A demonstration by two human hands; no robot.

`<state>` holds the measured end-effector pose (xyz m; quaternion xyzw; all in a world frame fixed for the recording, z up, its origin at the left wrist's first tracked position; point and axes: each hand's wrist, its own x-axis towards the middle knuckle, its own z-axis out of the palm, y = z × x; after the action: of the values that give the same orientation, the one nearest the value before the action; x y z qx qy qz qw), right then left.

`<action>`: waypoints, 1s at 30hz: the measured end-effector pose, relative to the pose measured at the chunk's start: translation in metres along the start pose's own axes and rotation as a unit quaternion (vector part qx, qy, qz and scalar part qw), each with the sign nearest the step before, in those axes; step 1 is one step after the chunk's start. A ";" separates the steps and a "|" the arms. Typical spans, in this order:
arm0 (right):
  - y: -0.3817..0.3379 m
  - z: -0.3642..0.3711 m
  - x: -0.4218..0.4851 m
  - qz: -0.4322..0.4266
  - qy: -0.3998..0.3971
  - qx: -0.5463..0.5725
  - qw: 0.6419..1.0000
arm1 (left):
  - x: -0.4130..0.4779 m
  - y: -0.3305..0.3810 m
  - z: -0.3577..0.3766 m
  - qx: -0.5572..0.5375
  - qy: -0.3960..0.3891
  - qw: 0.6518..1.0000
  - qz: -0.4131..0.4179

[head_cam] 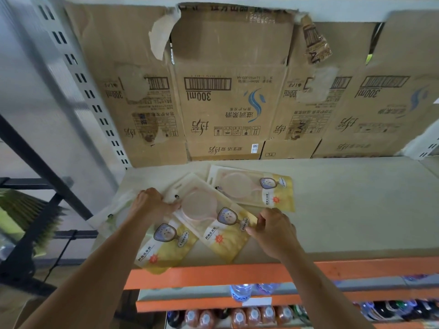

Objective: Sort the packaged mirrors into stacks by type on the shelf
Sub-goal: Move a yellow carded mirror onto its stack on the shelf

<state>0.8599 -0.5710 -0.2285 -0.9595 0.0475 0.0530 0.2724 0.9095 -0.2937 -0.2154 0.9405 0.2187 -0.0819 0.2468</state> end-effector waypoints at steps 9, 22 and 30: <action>0.000 0.001 0.002 0.032 0.027 0.083 0.996 | -0.011 0.006 -0.004 -0.077 0.021 0.997 -0.007; -0.007 -0.003 -0.008 0.052 0.059 0.136 0.988 | -0.004 0.008 -0.011 -0.259 -0.014 0.966 0.004; 0.008 -0.036 -0.025 0.061 0.119 0.266 0.955 | 0.006 0.037 -0.018 -0.306 -0.062 0.947 0.072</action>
<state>0.8364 -0.5952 -0.1994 -0.8471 0.1505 -0.0591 0.5063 0.9322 -0.3114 -0.1861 0.8260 0.1490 -0.0513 0.5412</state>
